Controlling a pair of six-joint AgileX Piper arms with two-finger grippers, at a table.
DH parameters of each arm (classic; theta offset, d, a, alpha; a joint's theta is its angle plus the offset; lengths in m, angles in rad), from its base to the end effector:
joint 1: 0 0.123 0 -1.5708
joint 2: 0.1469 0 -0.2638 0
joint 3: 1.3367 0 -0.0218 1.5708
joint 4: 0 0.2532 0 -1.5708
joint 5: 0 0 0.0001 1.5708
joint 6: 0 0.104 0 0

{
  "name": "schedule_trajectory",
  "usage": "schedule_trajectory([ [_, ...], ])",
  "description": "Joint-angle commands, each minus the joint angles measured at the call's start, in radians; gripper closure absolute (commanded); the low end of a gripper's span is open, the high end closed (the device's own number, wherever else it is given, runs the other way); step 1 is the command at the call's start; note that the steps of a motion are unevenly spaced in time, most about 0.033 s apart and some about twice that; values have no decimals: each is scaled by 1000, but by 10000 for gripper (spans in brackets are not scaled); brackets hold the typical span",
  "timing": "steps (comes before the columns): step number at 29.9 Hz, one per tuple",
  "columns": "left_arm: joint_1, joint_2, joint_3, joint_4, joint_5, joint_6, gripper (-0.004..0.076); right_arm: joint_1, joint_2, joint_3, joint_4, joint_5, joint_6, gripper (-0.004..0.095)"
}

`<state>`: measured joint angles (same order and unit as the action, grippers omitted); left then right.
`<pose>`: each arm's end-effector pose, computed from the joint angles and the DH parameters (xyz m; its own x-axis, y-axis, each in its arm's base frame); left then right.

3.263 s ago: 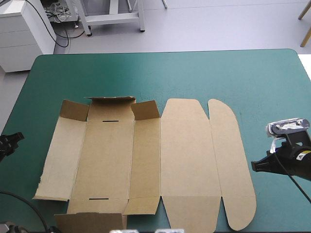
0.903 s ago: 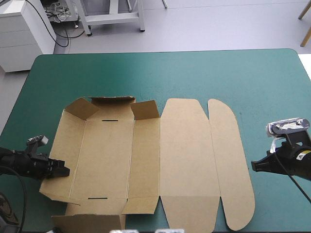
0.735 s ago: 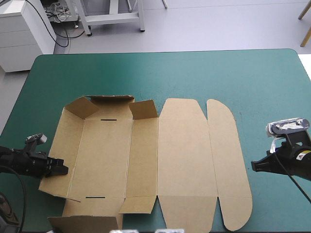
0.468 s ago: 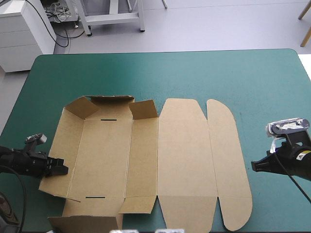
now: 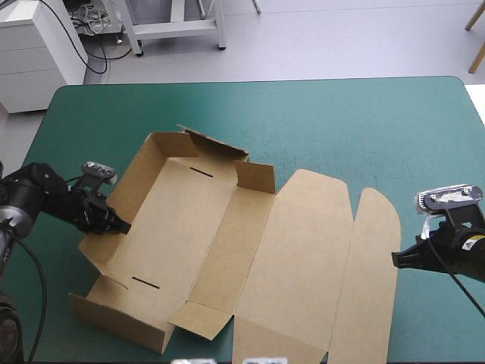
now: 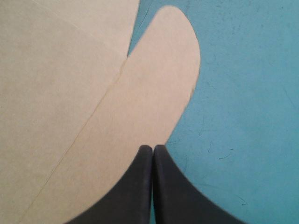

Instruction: Fold the box

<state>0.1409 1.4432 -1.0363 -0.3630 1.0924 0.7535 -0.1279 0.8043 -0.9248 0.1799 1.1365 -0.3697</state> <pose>0.2725 0.0055 0.2309 -0.8549 0.4043 -0.3251 0.4705 0.8683 -0.1572 0.1529 -0.0026 0.3294 -0.7652 -0.1893 -0.6154 -0.2012 0.9782 -0.0507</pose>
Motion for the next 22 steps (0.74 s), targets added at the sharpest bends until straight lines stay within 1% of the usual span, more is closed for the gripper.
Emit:
schedule_trajectory([
  [1, -120, -26, -132, 48, -74, -8, 731, -6, -5, -23, 10, -35, -7, 929],
  [6, -276, -26, -262, 218, -134, -16, 731, -6, -5, -23, 10, -35, -7, 929],
  [8, -344, -26, -293, 305, -160, -53, 731, -6, -5, -23, 10, -35, -7, 929],
  [13, -500, -24, -310, 532, -266, -115, 731, -6, -5, -23, 10, -35, -7, 929],
  [19, -678, -9, -310, 786, -390, -235, 731, -6, -5, -23, 10, -35, -7, 929],
  [22, -758, 4, -310, 885, -439, -258, 731, -6, -5, -23, 10, -35, -7, 929],
])
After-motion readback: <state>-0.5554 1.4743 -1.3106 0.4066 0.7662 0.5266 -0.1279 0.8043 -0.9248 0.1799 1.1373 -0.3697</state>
